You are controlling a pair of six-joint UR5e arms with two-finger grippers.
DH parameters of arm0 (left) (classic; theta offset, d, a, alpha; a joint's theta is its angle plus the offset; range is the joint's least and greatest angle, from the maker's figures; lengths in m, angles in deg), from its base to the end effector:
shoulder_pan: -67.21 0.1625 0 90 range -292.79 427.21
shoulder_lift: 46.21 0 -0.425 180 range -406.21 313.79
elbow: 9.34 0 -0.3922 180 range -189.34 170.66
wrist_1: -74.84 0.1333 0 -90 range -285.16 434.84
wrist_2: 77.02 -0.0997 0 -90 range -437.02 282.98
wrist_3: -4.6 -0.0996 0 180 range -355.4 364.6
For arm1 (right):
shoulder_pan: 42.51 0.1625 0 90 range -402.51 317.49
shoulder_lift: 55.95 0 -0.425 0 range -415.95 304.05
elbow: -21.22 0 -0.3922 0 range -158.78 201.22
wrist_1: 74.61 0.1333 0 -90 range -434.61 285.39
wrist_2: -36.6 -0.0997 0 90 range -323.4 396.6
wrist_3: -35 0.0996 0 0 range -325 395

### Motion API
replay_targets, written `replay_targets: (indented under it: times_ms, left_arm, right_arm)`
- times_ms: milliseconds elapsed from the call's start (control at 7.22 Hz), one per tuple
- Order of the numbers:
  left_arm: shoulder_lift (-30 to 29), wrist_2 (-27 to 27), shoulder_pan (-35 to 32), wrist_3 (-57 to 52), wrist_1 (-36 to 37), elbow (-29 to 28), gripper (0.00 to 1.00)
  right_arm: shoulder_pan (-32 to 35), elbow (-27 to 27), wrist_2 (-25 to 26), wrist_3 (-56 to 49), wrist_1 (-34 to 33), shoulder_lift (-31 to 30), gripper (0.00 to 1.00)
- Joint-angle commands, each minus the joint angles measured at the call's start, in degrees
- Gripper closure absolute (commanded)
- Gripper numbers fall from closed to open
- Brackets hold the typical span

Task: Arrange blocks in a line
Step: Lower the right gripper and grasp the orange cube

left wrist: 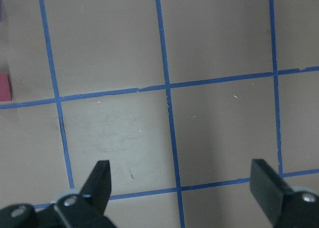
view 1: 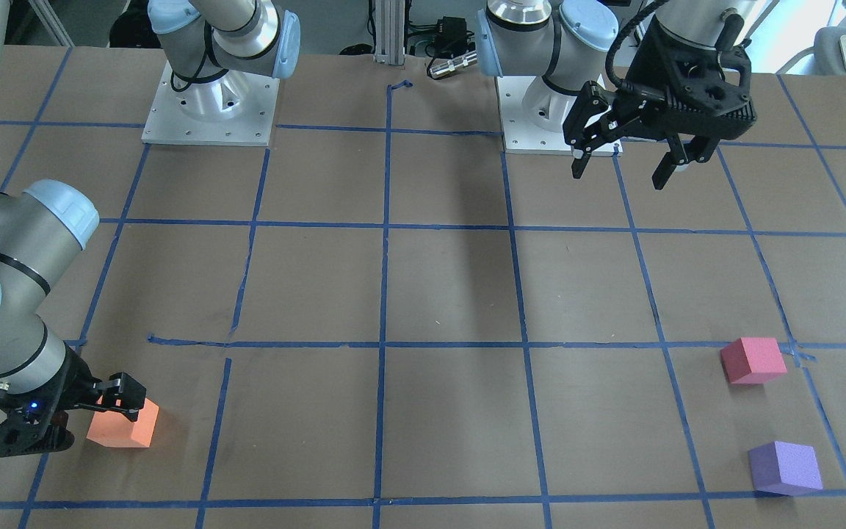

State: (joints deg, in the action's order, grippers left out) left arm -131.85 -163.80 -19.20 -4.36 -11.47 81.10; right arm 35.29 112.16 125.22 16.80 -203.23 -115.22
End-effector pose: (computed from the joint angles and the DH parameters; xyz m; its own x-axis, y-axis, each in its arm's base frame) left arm -0.1091 -0.4787 0.5277 -0.9944 0.0996 0.0344 0.0940 0.9858 -0.1395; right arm -0.0073 -0.6757 0.2351 -0.9944 -0.1050 0.0151 -0.1061 0.9868 -0.1224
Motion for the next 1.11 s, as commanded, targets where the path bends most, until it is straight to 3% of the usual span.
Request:
replay_targets:
  times_ms: [0,692,831,969]
  left_arm:
    - [0.0,0.0,0.0,0.0,0.0,0.0,0.0]
    - [0.1,0.0,0.0,0.0,0.0,0.0,0.0]
    - [0.1,0.0,0.0,0.0,0.0,0.1,0.0]
    - [0.1,0.0,0.0,0.0,0.0,0.0,0.0]
  right_arm:
    - [0.1,-0.3,0.0,5.1,0.3,1.0,0.0]
    - [0.1,-0.3,-2.6,8.9,-0.1,3.7,0.0]
    - [0.1,-0.4,-2.4,9.5,-0.1,3.6,0.34]
    - [0.1,-0.4,-1.6,10.7,0.7,3.6,0.91]
